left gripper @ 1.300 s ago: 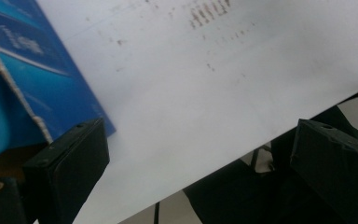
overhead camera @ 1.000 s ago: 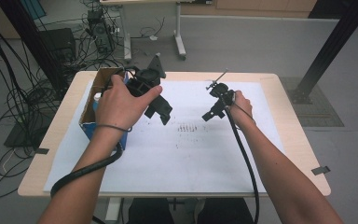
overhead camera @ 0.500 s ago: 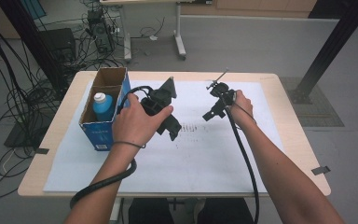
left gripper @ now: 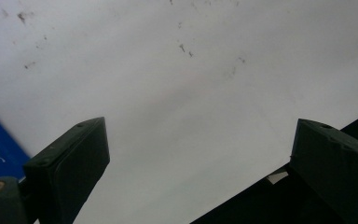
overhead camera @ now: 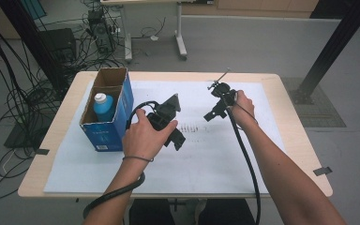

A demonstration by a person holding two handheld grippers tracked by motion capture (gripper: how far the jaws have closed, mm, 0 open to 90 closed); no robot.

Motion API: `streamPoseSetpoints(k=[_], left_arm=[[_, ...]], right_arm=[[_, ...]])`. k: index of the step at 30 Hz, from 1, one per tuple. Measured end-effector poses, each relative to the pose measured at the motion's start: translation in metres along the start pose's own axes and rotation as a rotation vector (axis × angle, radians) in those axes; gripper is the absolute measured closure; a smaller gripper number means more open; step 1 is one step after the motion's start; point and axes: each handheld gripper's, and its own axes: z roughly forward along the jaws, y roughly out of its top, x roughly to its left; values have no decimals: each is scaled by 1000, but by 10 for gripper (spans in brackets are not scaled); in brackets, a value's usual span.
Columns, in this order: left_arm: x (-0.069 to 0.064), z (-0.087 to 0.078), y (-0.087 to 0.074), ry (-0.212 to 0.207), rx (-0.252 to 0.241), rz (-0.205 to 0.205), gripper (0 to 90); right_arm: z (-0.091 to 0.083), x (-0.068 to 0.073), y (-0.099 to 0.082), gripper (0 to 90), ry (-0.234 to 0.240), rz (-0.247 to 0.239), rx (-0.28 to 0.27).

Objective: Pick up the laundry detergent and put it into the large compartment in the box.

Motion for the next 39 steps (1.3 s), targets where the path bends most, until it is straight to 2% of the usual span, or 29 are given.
streamPoseSetpoints(k=[8, 14, 21, 23, 39], left_arm=[[-1, 21, -4, -18, 21, -6, 49], [-1, 26, -6, -13, 18, -10, 50], [-2, 34, -9, -12, 37, -7, 49], [-2, 36, -10, -2, 40, -10, 50], [-5, 37, -9, -4, 46, -10, 49]], right_arm=[[1, 2, 1, 44, 4, -4, -1], [1, 4, 1, 44, 4, -1, 0], [1, 5, 1, 44, 3, 0, 2], [1, 5, 0, 44, 1, -2, 7], [1, 8, 0, 44, 1, -3, 7]])
